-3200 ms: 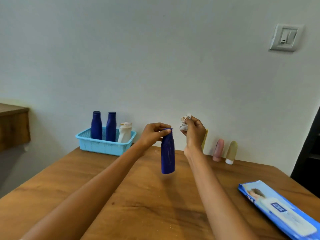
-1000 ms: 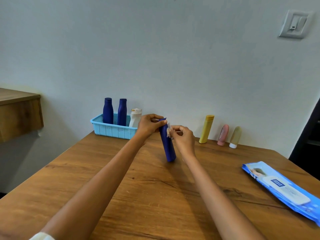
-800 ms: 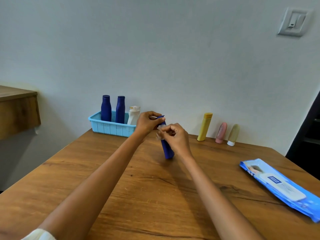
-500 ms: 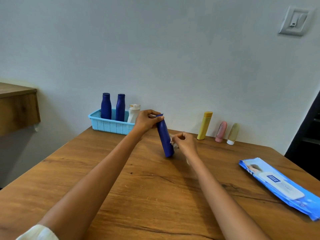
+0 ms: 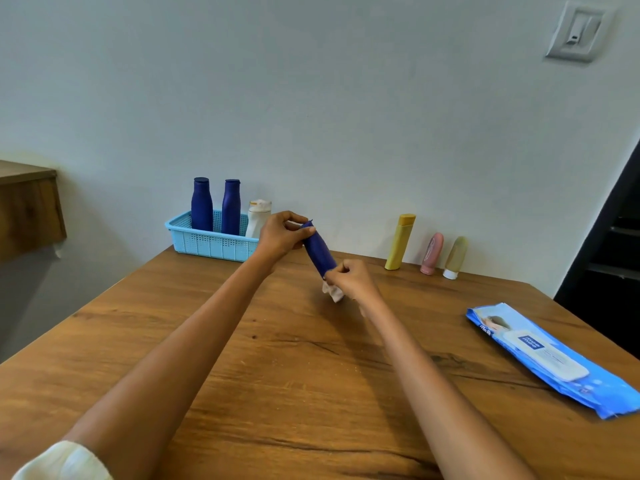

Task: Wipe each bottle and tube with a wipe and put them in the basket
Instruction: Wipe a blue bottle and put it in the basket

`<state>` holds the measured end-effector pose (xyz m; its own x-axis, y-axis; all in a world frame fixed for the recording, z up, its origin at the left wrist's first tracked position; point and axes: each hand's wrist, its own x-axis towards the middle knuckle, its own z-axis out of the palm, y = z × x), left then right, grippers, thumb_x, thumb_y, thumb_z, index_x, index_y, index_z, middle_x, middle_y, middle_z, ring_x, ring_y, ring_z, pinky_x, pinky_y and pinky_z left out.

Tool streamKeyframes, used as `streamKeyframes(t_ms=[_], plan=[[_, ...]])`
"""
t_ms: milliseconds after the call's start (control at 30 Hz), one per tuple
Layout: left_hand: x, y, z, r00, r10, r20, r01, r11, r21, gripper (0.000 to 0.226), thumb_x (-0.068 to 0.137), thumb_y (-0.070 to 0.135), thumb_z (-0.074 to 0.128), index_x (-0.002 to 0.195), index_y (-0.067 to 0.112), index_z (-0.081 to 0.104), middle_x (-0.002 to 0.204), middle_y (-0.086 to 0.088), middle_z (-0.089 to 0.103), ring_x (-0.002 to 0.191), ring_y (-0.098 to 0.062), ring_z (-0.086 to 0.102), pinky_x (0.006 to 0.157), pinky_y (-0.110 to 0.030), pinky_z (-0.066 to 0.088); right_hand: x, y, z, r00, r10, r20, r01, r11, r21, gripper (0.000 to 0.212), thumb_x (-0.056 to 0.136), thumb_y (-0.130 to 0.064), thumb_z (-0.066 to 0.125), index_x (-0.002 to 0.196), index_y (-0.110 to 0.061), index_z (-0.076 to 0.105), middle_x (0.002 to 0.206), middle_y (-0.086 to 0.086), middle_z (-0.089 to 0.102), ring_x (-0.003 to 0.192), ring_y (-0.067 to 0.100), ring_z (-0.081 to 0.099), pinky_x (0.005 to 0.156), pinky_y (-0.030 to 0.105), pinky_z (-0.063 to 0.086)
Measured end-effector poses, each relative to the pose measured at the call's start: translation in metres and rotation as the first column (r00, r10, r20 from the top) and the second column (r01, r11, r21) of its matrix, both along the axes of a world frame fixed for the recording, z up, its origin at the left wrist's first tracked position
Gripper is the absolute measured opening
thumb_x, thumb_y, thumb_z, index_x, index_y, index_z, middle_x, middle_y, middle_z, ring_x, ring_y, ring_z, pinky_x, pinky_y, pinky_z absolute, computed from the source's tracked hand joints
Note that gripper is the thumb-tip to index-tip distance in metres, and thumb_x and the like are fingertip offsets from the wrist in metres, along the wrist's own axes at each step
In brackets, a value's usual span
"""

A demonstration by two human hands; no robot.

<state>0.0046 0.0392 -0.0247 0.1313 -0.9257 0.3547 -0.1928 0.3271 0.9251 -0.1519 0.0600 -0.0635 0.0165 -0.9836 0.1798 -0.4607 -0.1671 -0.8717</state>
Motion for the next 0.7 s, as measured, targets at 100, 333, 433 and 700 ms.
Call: streamKeyframes(t_ms=[100, 333, 433, 700], plan=[[-0.001, 0.000, -0.003, 1.000, 0.000, 0.009, 0.000, 1.000, 0.009, 0.031, 0.082, 0.011, 0.069, 0.109, 0.000, 0.057, 0.103, -0.021, 0.066, 0.097, -0.027, 0.065, 0.080, -0.035, 0.057, -0.008, -0.007, -0.007, 0.993, -0.107, -0.041, 0.108, 0.994, 0.016, 0.011, 0.080, -0.017, 0.064, 0.072, -0.019, 0.057, 0.069, -0.003, 0.062, 0.067, 0.011, 0.058, 0.061, 0.027, 0.047], [0.003, -0.002, -0.007, 0.999, 0.011, -0.036, -0.010, 1.000, 0.023, 0.025, 0.083, 0.009, 0.068, 0.104, 0.003, 0.057, 0.102, -0.017, 0.064, 0.095, -0.024, 0.064, 0.067, -0.024, 0.055, -0.018, -0.016, -0.008, 0.972, -0.232, -0.031, 0.231, 0.973, -0.017, 0.011, 0.087, -0.025, 0.062, 0.078, -0.020, 0.060, 0.077, -0.005, 0.062, 0.068, 0.007, 0.057, 0.061, 0.025, 0.048], [0.005, -0.003, -0.003, 1.000, -0.011, -0.026, 0.012, 1.000, 0.025, 0.026, 0.083, 0.008, 0.067, 0.106, 0.002, 0.057, 0.100, -0.016, 0.064, 0.095, -0.023, 0.063, 0.068, -0.025, 0.056, -0.022, -0.018, -0.005, 0.972, -0.225, 0.060, 0.229, 0.972, -0.059, 0.006, 0.088, -0.021, 0.062, 0.085, -0.017, 0.064, 0.090, -0.001, 0.066, 0.082, 0.012, 0.060, 0.074, 0.029, 0.052], [0.004, -0.002, 0.003, 0.998, -0.070, -0.006, 0.070, 0.997, 0.025, 0.012, 0.084, 0.007, 0.066, 0.095, 0.009, 0.061, 0.086, -0.007, 0.064, 0.084, -0.017, 0.063, 0.062, -0.019, 0.057, 0.003, -0.006, 0.011, 0.981, 0.011, 0.192, 0.044, 0.960, -0.277, 0.019, 0.085, -0.016, 0.067, 0.105, -0.018, 0.069, 0.095, -0.012, 0.065, 0.091, 0.004, 0.061, 0.078, 0.017, 0.049]])
